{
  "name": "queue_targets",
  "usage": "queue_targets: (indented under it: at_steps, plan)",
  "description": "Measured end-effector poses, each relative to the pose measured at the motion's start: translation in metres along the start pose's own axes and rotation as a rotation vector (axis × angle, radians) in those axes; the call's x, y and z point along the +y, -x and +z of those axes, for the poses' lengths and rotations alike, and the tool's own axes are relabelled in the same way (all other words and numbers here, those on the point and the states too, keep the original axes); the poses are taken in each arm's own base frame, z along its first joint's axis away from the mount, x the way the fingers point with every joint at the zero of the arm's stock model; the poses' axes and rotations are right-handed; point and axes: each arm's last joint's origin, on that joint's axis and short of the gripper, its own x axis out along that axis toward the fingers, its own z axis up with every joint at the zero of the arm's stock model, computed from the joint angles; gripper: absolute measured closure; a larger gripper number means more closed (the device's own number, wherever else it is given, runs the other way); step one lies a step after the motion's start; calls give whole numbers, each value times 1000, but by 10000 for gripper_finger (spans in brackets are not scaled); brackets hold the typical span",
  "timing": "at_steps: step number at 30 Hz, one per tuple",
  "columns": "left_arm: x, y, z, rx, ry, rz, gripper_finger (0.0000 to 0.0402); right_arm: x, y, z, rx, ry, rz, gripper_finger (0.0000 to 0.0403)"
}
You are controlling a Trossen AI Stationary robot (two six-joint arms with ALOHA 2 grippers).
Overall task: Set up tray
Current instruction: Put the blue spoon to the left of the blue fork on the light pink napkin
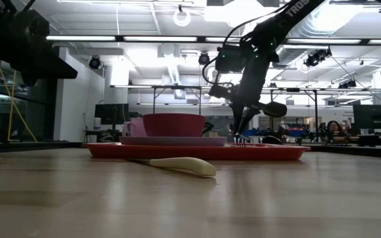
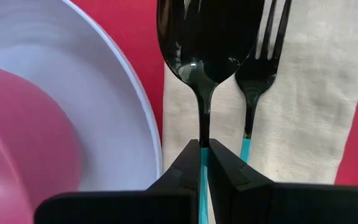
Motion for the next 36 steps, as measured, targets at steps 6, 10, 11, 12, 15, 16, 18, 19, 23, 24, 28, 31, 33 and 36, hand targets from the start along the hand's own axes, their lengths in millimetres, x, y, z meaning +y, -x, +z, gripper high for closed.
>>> queue_targets:
  at_steps: [6,10,11,12,15,16,18,19,23,24,28,31,33,36]
  plan:
    - [1,2,-4,25,-40,-107,316,-1,-17,-2,35,-2,-31,402]
    - [1,5,-4,34,-50,-170,316,-2,-23,-2,64,-8,-35,402]
    - [1,5,-4,33,-52,-185,316,-2,-24,-2,64,-10,-31,402]
    - [1,6,-4,32,-53,-187,316,-1,-24,-2,61,-10,-26,402]
    - [1,6,-4,32,-55,-188,316,0,-24,-1,52,-9,-12,402]
    - [1,6,-4,34,-55,-191,316,0,-24,-1,50,-9,-8,402]
    - [1,6,-4,34,-56,-191,316,1,-24,-1,45,-9,-4,402]
    - [1,6,-4,34,-56,-192,316,1,-24,0,45,-9,-4,402]
    - [1,6,-4,34,-56,-192,316,-1,-24,2,36,-12,-11,402]
    - [1,6,-4,35,-56,-192,316,-1,-24,4,35,-16,-11,402]
    - [1,6,-4,35,-56,-192,316,-3,-23,9,31,-28,-3,402]
    - [1,6,-4,35,-56,-192,316,-2,-23,12,21,-16,19,402]
    - [1,6,-4,35,-56,-192,316,-1,-23,13,21,-9,34,398]
    - [1,6,-4,35,-56,-192,316,-2,-23,15,22,-14,37,386]
